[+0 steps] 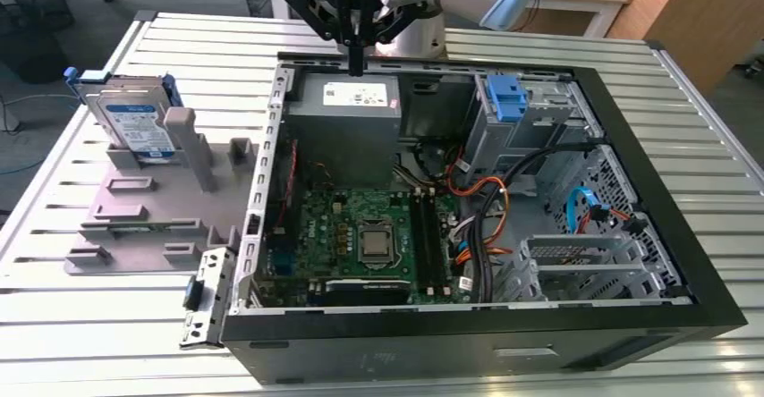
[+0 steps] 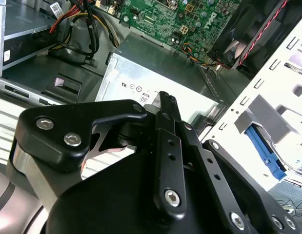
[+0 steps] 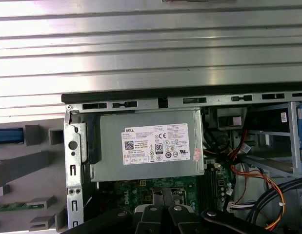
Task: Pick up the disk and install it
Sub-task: 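Reach for the disk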
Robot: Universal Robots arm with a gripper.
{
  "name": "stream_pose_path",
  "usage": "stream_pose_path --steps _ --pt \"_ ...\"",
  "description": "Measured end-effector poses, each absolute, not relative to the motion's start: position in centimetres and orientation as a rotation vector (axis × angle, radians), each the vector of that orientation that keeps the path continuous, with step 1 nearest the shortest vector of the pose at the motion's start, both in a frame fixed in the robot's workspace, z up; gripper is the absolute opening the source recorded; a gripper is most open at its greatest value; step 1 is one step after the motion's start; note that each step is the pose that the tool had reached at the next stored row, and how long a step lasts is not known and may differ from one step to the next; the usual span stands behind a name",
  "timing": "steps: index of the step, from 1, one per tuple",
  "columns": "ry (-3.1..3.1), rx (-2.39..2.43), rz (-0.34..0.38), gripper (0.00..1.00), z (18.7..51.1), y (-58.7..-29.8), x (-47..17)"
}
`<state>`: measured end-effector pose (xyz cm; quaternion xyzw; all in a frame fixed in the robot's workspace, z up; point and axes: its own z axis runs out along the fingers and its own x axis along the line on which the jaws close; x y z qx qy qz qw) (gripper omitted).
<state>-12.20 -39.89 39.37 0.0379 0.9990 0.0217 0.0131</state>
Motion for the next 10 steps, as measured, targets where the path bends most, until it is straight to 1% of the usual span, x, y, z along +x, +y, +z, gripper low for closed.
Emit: stream_pose_path --steps 10 --pt "3.113 0.118 0.068 0.11 39.38 -39.89 -12.20"
